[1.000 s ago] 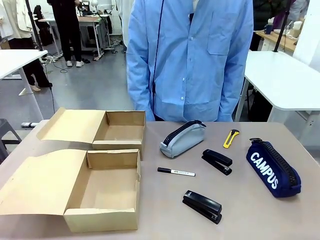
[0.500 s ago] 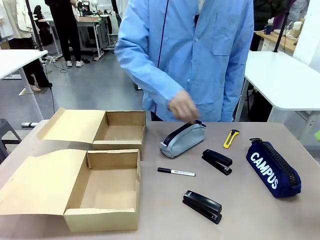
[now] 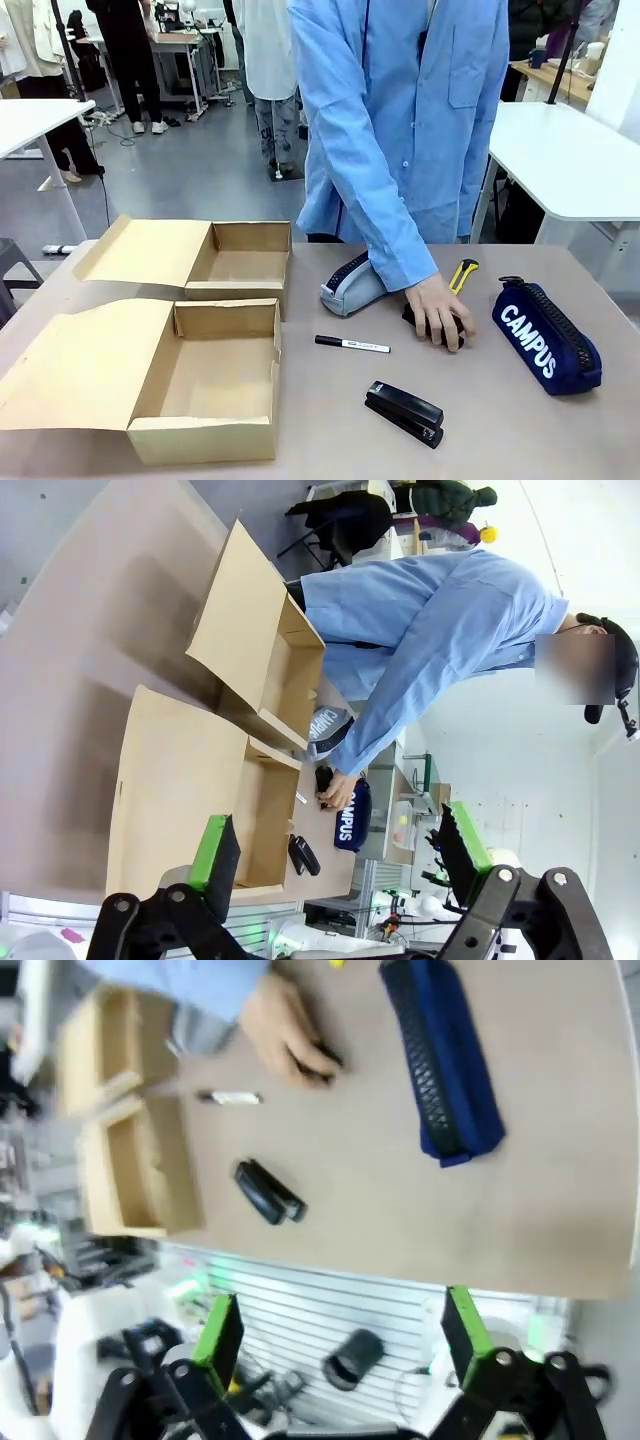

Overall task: Place items inside the box.
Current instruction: Pick up a Pencil pouch or Stapler and place it inside the Mailer Box closest to the robot.

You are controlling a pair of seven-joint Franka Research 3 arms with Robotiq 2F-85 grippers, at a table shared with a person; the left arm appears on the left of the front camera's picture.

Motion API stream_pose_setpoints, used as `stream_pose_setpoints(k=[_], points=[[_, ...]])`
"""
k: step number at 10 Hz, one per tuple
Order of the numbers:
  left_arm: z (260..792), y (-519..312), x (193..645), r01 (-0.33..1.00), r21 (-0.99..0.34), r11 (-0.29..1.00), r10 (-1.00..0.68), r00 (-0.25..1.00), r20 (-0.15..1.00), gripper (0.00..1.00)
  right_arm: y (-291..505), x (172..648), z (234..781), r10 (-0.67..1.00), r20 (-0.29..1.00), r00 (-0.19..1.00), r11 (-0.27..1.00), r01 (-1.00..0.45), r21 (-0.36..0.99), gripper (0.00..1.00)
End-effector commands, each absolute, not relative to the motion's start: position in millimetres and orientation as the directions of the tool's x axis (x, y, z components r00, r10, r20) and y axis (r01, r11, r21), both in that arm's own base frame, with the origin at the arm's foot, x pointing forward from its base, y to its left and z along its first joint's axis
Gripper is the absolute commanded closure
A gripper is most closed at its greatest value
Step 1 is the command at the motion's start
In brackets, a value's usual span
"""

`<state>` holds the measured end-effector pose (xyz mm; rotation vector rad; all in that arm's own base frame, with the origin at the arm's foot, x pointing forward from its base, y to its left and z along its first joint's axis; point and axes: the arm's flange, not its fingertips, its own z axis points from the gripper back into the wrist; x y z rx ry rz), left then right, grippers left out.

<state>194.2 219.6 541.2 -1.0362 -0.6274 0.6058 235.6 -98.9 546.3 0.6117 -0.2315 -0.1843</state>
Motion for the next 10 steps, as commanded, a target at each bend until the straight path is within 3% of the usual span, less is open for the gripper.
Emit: stream_pose_setpoints(k=[1,4,6,10], points=[[541.8,219.4,194.3,-0.133,-0.913,0.385,0.71,0.675,0.201,0.0,-152.2,202.9,557.7,-0.364,0.167,0.916,0.678,0.138,0.722,0.0],[541.8,219.4,194.3,-0.133,-0.913,0.385,0.71,0.675,0.201,0.0,-157.7,195.8,537.2,-0.396,0.175,0.902,0.659,0.146,0.738,0.0],[541.8,219.4,194.3,-0.133,-0.913,0.385,0.71,0.675,0.201,0.0,-132.2,210.5,536.3,-0.32,0.183,0.929,0.701,0.103,0.706,0.0],[541.8,219.4,194.3,-0.133,-0.913,0.385,0.71,0.675,0.201,0.0,38.2,256.3,504.6,0.0,0.177,0.984,0.874,-0.086,0.479,0.0]])
